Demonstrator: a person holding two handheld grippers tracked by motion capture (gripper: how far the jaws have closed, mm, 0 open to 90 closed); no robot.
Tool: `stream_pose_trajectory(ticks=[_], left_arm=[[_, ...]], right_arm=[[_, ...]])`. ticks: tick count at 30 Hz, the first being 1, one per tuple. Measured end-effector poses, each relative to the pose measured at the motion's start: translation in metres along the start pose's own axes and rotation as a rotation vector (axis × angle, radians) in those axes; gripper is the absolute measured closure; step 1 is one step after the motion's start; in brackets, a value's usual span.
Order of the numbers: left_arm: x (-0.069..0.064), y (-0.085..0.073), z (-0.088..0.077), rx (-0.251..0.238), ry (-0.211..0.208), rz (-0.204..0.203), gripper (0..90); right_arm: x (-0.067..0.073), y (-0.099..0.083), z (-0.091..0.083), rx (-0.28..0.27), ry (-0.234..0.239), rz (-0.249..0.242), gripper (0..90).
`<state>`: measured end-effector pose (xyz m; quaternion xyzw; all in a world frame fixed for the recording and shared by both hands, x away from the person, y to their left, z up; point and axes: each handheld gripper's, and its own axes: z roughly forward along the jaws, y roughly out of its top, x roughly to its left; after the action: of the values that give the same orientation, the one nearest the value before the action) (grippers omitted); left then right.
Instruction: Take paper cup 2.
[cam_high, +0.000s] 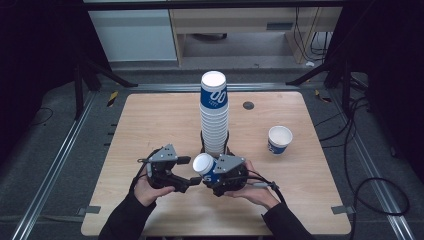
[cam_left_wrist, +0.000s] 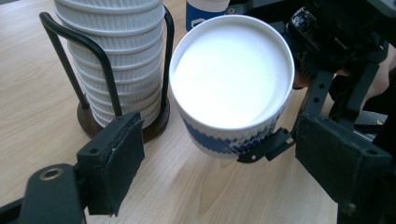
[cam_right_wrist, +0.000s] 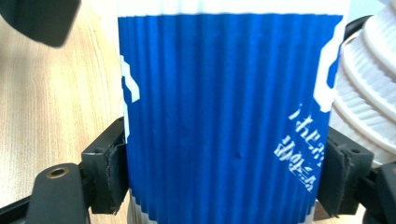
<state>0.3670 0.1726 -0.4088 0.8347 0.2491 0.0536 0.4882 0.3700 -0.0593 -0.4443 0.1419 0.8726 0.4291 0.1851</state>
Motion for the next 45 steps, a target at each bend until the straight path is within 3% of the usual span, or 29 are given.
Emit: stream_pose_trajectory(ticks=[17, 25, 35, 37, 45], left_arm=[[-0.004, 0.004, 0.018, 0.023, -0.013, 0.001, 15.9], [-0.005, 0.004, 0.017, 0.011, -0.013, 0.003, 24.9], [-0.005, 0.004, 0.015, -0.009, -0.02, 0.005, 26.5], [-0.006, 0.004, 0.013, -0.015, -0.01, 0.018, 26.8], [0.001, 0.005, 0.004, -0.042, 0.009, 0.01, 26.8]], right_arm=[[0.008, 0.003, 0.005, 0.014, 0.014, -0.031, 20.0], [0.008, 0.003, 0.006, 0.021, 0.017, -0.037, 19.9], [0.008, 0.003, 0.007, 0.014, 0.022, -0.017, 17.1], [0.006, 0.003, 0.006, 0.015, 0.027, -0.005, 13.2], [0.002, 0.006, -0.005, -0.022, 0.009, 0.012, 8.1]])
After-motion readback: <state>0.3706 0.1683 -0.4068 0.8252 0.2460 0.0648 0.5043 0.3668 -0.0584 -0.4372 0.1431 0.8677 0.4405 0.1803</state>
